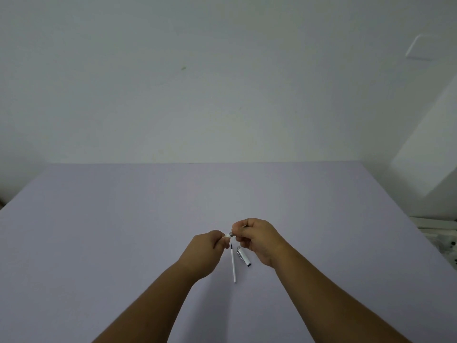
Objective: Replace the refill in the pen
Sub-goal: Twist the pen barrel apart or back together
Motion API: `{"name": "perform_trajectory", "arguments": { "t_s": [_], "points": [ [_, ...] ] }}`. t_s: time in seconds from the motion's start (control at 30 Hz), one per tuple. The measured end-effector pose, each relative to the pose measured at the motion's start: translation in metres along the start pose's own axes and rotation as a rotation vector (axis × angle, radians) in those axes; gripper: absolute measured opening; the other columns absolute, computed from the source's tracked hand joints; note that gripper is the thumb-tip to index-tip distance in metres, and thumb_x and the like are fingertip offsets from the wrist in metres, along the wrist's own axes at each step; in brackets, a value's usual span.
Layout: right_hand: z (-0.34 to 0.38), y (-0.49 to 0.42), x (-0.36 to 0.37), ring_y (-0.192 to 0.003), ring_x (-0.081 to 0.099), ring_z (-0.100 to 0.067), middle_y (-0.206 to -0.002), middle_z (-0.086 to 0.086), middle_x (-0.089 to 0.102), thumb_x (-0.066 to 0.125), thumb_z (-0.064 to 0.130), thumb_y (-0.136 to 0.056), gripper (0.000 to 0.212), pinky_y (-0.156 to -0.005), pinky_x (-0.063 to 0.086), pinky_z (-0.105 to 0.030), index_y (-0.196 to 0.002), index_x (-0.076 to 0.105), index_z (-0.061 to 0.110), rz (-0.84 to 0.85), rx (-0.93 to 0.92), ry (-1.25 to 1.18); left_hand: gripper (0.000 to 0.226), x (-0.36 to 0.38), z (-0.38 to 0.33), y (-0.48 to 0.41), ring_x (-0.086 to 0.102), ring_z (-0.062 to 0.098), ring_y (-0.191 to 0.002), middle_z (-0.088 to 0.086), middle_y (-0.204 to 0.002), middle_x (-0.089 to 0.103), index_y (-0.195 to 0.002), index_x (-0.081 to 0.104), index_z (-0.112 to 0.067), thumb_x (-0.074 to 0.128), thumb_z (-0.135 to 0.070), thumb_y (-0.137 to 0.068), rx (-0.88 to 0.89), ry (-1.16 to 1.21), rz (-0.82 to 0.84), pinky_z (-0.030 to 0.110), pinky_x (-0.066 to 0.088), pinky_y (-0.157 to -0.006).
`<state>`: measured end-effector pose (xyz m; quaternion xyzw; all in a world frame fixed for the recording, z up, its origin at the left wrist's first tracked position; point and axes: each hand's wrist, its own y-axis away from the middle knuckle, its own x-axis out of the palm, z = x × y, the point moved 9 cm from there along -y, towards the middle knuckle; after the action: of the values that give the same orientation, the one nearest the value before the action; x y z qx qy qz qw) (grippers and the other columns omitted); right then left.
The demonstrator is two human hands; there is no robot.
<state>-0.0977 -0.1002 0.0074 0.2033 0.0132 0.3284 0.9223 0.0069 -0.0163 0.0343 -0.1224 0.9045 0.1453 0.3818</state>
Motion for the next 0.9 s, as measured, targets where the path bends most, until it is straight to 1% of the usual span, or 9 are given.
{"name": "perform_trajectory", "arguments": {
  "t_s": [0.1, 0.23, 0.3, 0.4, 0.47, 0.57, 0.63, 0.73, 0.9],
  "points": [
    [0.002, 0.000, 0.002, -0.075, 0.063, -0.014, -0.084, -0.006, 0.066, 0.061, 0.000, -0.084, 0.013, -0.066, 0.052, -0.021, -0.089, 0.067, 0.010, 0.039, -0.017, -0.049, 0.028, 0.001, 0.000, 0.001, 0.042, 0.005, -0.052, -0.012, -0.060, 0.048, -0.087, 0.061, -0.023, 0.039, -0.036, -0.098, 0.002, -0.009, -0.008, 0.019, 0.030, -0.050],
    [-0.002, 0.003, -0.001, -0.060, 0.056, -0.011, -0.068, -0.002, 0.063, 0.070, 0.022, -0.082, 0.016, -0.057, 0.051, -0.021, -0.079, 0.066, 0.008, -0.009, 0.045, -0.026, 0.028, 0.001, -0.001, 0.002, 0.042, 0.005, -0.051, -0.009, -0.060, 0.049, -0.087, 0.061, -0.023, 0.039, -0.037, -0.098, 0.003, 0.004, -0.012, 0.019, 0.032, -0.050],
    [-0.001, 0.003, -0.001, -0.064, 0.058, -0.012, -0.074, -0.005, 0.063, 0.066, 0.010, -0.084, 0.003, -0.061, 0.052, -0.021, -0.081, 0.067, 0.009, -0.006, 0.010, -0.022, 0.029, 0.001, -0.001, 0.002, 0.042, 0.006, -0.052, -0.010, -0.061, 0.049, -0.088, 0.062, -0.022, 0.039, -0.036, -0.098, 0.002, 0.005, -0.013, 0.020, 0.032, -0.050],
    [0.004, 0.004, 0.003, -0.075, 0.061, -0.015, -0.085, -0.006, 0.064, 0.058, -0.005, -0.083, 0.019, -0.070, 0.054, -0.022, -0.093, 0.066, 0.010, 0.033, -0.029, -0.100, 0.028, 0.001, -0.001, 0.002, 0.042, 0.006, -0.053, -0.011, -0.061, 0.049, -0.087, 0.061, -0.023, 0.039, -0.036, -0.098, 0.000, -0.007, -0.016, 0.019, 0.031, -0.051],
    [0.002, 0.004, 0.005, -0.070, 0.059, -0.015, -0.080, -0.005, 0.064, 0.065, 0.009, -0.084, 0.008, -0.066, 0.053, -0.023, -0.092, 0.066, 0.008, 0.030, 0.021, -0.110, 0.027, 0.001, 0.000, 0.002, 0.043, 0.005, -0.052, -0.011, -0.061, 0.049, -0.085, 0.059, -0.025, 0.039, -0.036, -0.098, 0.001, -0.005, -0.015, 0.019, 0.032, -0.051],
    [-0.002, 0.004, 0.003, -0.059, 0.055, -0.012, -0.068, -0.003, 0.062, 0.068, 0.025, -0.083, 0.018, -0.058, 0.050, -0.022, -0.080, 0.066, 0.007, -0.016, 0.061, -0.036, 0.026, 0.000, -0.001, 0.001, 0.042, 0.005, -0.051, -0.010, -0.060, 0.049, -0.083, 0.057, -0.026, 0.039, -0.037, -0.098, 0.008, -0.001, -0.014, 0.020, 0.032, -0.050],
    [0.000, 0.004, 0.005, -0.064, 0.058, -0.011, -0.075, -0.005, 0.062, 0.063, 0.010, -0.086, 0.004, -0.062, 0.052, -0.021, -0.084, 0.067, 0.009, 0.009, 0.012, -0.028, 0.026, 0.000, 0.000, 0.001, 0.042, 0.006, -0.052, -0.010, -0.060, 0.048, -0.083, 0.057, -0.026, 0.038, -0.037, -0.098, 0.004, -0.005, -0.015, 0.019, 0.031, -0.050],
    [0.004, 0.003, 0.008, -0.075, 0.061, -0.013, -0.086, -0.004, 0.064, 0.059, -0.002, -0.084, 0.020, -0.068, 0.053, -0.022, -0.097, 0.065, 0.011, 0.057, -0.004, -0.091, 0.026, 0.000, 0.001, -0.001, 0.044, 0.005, -0.054, -0.012, -0.061, 0.049, -0.083, 0.057, -0.026, 0.038, -0.037, -0.098, 0.003, -0.015, -0.020, 0.018, 0.031, -0.051],
    [-0.005, 0.003, 0.007, -0.061, 0.057, -0.011, -0.073, -0.003, 0.063, 0.067, 0.022, -0.085, 0.012, -0.058, 0.051, -0.021, -0.081, 0.069, 0.010, 0.035, 0.085, -0.037, 0.025, 0.000, 0.004, -0.005, 0.044, 0.005, -0.052, -0.011, -0.061, 0.051, -0.082, 0.057, -0.028, 0.039, -0.036, -0.098, 0.007, 0.000, -0.025, 0.018, 0.033, -0.050]
  ]
}}
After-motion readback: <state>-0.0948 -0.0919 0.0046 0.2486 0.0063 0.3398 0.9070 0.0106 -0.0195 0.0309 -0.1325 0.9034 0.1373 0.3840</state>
